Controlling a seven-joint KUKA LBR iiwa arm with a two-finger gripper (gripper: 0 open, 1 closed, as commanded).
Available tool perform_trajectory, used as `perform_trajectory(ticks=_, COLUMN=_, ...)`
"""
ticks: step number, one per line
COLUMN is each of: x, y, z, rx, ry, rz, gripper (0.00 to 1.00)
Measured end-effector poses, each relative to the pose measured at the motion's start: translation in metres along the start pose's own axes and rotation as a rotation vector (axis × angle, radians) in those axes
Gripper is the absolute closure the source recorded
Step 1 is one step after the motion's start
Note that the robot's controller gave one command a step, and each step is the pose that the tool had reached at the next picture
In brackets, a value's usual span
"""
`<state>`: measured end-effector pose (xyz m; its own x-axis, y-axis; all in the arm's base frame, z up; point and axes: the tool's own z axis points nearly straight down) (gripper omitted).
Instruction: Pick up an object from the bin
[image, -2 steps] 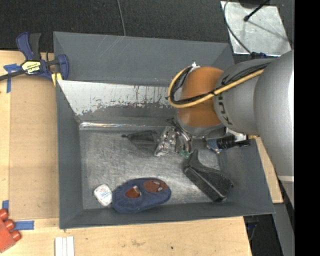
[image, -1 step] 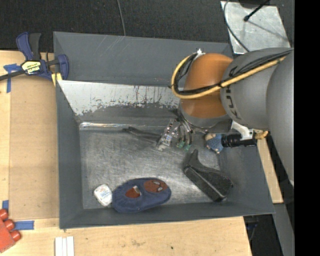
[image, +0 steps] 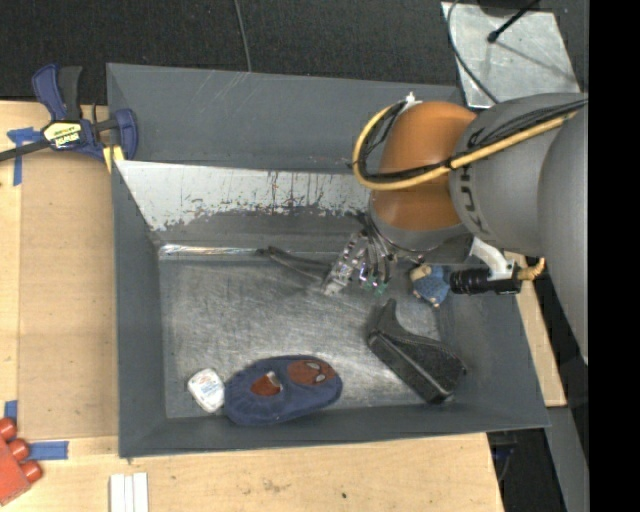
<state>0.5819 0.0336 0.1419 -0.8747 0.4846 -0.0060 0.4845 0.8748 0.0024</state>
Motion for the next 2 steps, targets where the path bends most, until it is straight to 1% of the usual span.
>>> perform_trajectory(ticks=1, x=-0.007, y=-0.003, z=-0.037, rx=0.0, ry=-0.001, rz=-0.044, gripper=1.0)
perform_trajectory(ticks=2, x=-0.006, y=-0.013, z=-0.028, rx=0.003, ry=0.005, rz=-0.106, gripper=1.0)
